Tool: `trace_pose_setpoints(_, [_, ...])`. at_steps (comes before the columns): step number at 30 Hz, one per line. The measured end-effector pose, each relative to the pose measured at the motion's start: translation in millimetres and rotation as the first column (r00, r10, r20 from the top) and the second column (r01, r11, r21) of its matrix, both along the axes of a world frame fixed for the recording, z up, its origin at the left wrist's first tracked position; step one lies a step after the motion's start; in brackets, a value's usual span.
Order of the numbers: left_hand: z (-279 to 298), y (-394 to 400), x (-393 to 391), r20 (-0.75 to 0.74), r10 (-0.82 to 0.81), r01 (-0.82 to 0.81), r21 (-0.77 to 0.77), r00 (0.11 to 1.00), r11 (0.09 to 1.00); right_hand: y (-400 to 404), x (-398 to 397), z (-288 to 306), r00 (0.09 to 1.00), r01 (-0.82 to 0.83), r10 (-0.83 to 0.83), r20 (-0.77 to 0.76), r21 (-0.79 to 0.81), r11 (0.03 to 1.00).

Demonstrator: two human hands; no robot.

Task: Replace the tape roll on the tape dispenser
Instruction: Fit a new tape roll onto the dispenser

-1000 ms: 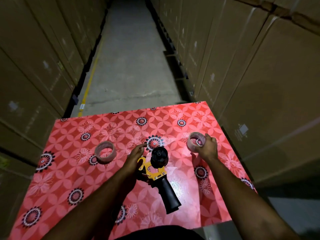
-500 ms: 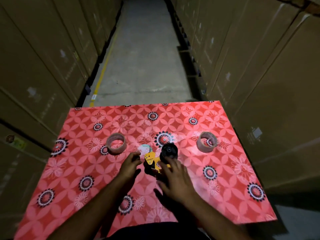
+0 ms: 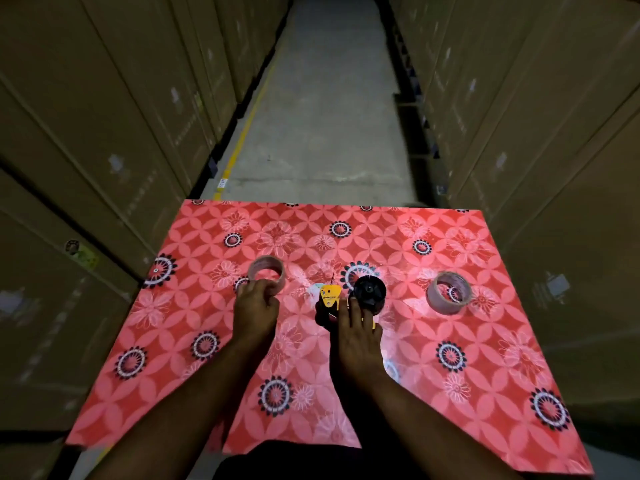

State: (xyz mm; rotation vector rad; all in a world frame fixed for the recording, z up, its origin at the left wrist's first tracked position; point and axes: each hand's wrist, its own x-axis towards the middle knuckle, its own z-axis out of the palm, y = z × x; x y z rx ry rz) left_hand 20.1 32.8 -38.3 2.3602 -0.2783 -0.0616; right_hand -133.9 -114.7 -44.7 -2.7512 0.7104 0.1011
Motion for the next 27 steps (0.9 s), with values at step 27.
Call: trace_pose_setpoints(27, [76.5, -24.1, -64.2, -0.514, -0.269, -0.258, -0.736, 0.814, 0.626, -4.2, 24.4, 70.1, 0.881, -0.147, -0.244, 0.406, 0.724, 0.674])
